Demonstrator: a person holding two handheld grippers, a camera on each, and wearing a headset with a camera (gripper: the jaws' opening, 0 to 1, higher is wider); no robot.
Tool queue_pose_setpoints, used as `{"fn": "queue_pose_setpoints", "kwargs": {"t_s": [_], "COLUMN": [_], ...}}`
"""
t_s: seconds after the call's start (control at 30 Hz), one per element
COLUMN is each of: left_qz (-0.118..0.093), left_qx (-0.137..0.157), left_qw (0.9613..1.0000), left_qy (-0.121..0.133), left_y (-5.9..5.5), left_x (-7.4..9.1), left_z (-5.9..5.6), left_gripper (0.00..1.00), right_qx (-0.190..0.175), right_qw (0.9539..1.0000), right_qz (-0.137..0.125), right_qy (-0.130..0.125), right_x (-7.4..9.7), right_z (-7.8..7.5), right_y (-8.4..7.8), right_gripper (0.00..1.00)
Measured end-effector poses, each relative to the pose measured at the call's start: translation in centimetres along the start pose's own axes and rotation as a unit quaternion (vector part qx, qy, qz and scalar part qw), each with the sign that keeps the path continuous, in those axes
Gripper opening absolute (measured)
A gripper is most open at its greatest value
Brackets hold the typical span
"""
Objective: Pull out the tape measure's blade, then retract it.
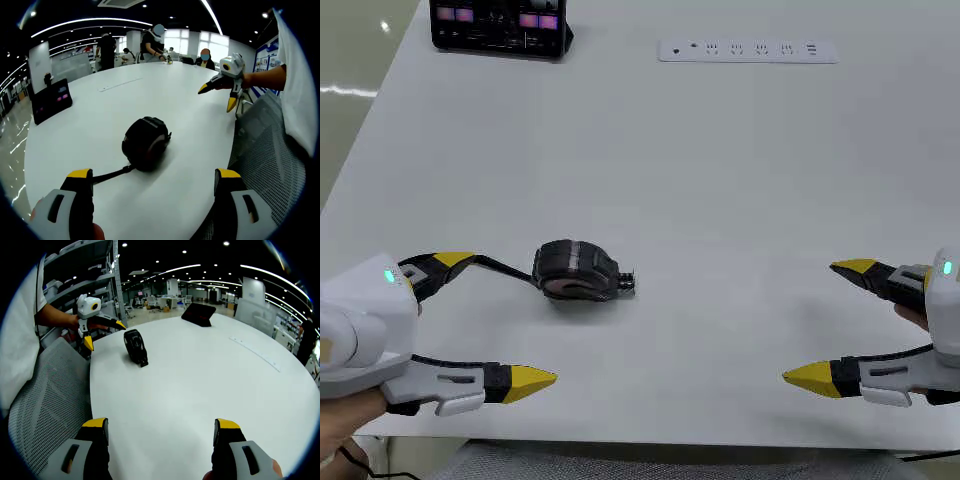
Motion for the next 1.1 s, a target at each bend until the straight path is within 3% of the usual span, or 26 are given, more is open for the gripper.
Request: {"fn": "queue_pose_setpoints", "kwargs": {"t_s": [1.1], "left_qz": [-0.010], "left_qx": [0.013], "left_qw": [0.9999], "left_qy": [0.004], "left_y": [0.32], "left_x": [0.06], "left_z": [0.25], "left_gripper": [0.98], "right_qx": [0.006], "right_qw": [0.9999], "right_qz": [-0.009], "right_qy": [-0.007], "right_x": [-0.16], "right_z": [-0.04], "right_y": [0.32], "right_gripper": [0.87]}}
Point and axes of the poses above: the centre of the closed fingertips' face, and the gripper's own axes: x roughly backward along the fingers, z roughly to its left, y roughly out of its top, the point moved 3 cm from there along x, roughly backward along the fingers, and after that the axes turned 5 degrees about -z, right-handed, at the moved point
